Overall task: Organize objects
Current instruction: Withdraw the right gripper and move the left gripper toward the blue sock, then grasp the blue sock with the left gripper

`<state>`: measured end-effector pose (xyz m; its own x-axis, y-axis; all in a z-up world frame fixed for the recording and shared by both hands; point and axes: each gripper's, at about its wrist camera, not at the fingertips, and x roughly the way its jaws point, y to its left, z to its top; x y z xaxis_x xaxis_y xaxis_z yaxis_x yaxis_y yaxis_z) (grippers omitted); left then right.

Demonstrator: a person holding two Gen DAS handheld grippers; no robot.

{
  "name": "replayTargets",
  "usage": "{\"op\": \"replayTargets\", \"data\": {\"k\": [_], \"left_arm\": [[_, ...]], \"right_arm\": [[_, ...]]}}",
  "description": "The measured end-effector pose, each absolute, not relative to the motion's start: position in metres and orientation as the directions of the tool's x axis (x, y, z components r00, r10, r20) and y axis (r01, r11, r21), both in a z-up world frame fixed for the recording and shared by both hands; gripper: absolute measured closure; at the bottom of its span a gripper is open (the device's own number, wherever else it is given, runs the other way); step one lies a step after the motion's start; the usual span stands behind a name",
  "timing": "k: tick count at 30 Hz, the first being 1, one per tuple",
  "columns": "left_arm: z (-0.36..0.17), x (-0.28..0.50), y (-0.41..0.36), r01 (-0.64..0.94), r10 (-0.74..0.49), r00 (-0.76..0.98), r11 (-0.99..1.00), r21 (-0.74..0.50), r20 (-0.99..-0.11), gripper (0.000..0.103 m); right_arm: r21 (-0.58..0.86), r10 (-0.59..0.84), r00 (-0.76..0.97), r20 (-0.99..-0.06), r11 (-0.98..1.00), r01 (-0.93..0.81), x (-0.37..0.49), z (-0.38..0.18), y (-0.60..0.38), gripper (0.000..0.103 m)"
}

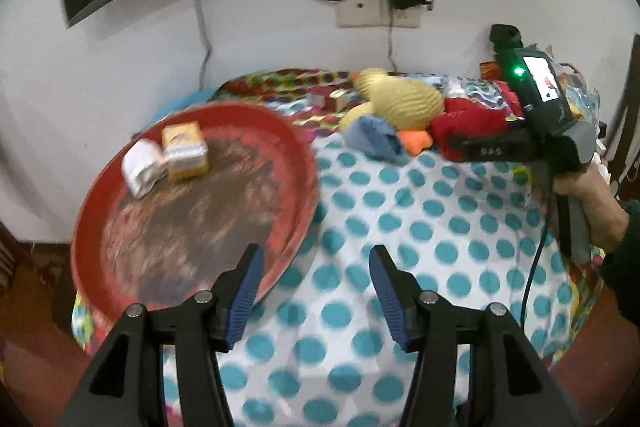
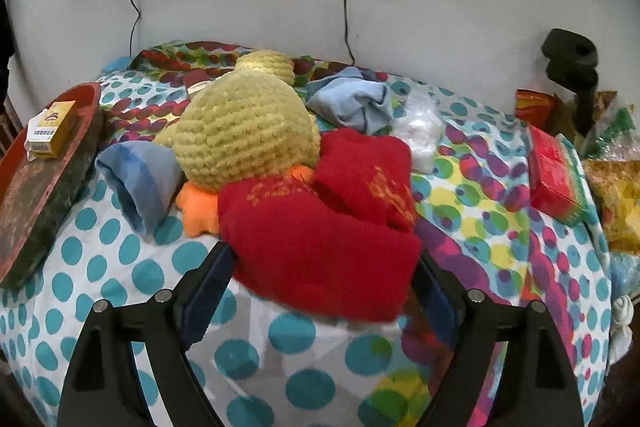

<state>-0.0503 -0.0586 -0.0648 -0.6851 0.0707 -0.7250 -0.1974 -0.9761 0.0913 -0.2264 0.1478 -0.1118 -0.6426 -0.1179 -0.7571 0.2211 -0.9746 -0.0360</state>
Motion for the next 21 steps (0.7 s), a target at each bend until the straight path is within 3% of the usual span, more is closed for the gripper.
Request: {"op": "replayTargets", "data": {"k": [5, 8, 10, 12, 21], "left_arm": [[-0.069, -0.087, -0.027, -0.244, 0.089, -0.668, -0.964, 0.105, -0.739, 0.047], [-0.072, -0.109, -0.009, -0.249, 0.089, -0.676, -0.962, 0.113, -0.731, 0.047], [-0.077, -0.126, 0.000, -0.257, 0.119, -0.665, -0.963, 0.077, -0.737, 0.046], [-0.083, -0.145, 0.009, -0.254, 0.130, -0.640, -0.966, 0.049, -0.757, 0.046], [-0.101, -0.210, 0.039, -0.213, 0.128, -0.589, -0.977, 0.000, -0.798, 0.046]], "right_arm": [[-0.051, -0.121, -0.650, -0.750, -0.970, 0.239, -0.232, -0.115, 0.145, 0.018], [-0.051, -0.134, -0.657, -0.742, -0.966, 0.255, -0.233, -0.115, 0.146, 0.029], [-0.065, -0.138, -0.662, -0.736, -0.960, 0.272, -0.230, -0.114, 0.147, 0.042], [-0.072, -0.147, -0.657, -0.740, -0.953, 0.295, -0.228, -0.113, 0.149, 0.047], [-0.069, -0.168, -0.642, -0.748, -0.942, 0.328, -0.224, -0.117, 0.151, 0.049]]}}
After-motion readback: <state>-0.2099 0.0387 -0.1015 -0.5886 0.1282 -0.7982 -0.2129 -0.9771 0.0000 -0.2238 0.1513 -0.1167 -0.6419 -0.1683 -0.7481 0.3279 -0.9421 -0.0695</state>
